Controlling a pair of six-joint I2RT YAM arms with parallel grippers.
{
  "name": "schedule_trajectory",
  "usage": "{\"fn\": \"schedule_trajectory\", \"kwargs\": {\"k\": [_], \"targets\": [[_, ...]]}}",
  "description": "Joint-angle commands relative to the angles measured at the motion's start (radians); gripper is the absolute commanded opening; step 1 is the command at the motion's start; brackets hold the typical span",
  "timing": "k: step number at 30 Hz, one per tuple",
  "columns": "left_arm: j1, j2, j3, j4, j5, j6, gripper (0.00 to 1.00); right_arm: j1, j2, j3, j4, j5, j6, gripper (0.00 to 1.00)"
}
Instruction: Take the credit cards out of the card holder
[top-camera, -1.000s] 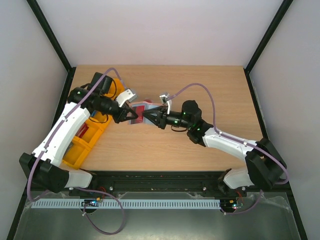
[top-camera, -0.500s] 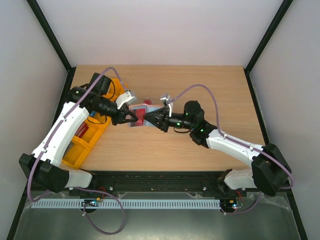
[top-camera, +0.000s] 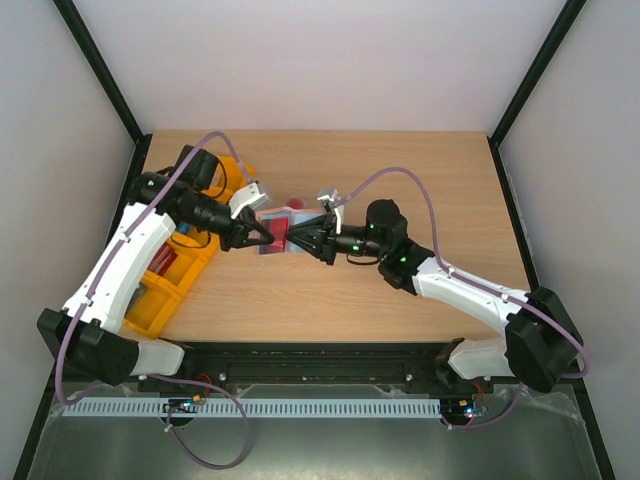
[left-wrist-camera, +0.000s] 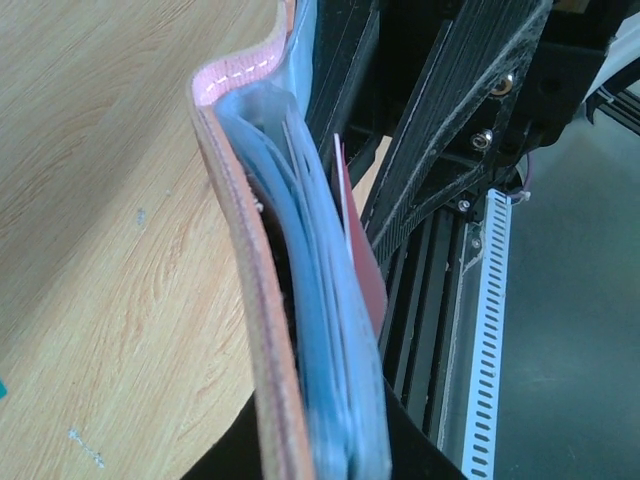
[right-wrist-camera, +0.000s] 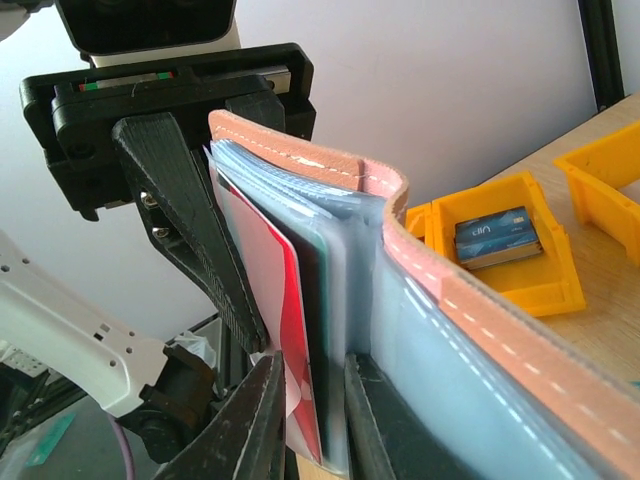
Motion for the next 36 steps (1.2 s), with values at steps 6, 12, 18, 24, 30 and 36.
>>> {"fn": "schedule_trajectory", "kwargs": {"k": [6,12,18,24,30,36], "targets": [[-0.023,-0.005,-0.022,0.097,0.177,-0.098,0.02,0.012,0.05,0.013,0.18,-0.218,0.053,0.21],[-0.023,0.003,-0.055,0.191,0.111,-0.194,0.04,0.033,0.023,0.023,0.172,-0.25,0.02,0.24],[-0.025,0.006,-0.055,0.192,0.109,-0.188,0.05,0.042,-0.019,0.018,0.203,-0.282,0.005,0.28],[-0.029,-0.003,-0.062,0.147,0.12,-0.131,0.05,0.04,-0.101,-0.013,0.255,-0.201,0.036,0.32],[-0.039,-0.021,-0.046,0.111,0.144,-0.095,0.02,0.023,-0.097,-0.018,0.247,0.007,0.125,0.32],[-0.038,-0.036,-0.038,0.135,0.097,-0.14,0.02,-0.024,-0.125,-0.032,0.167,0.111,0.195,0.33]]}}
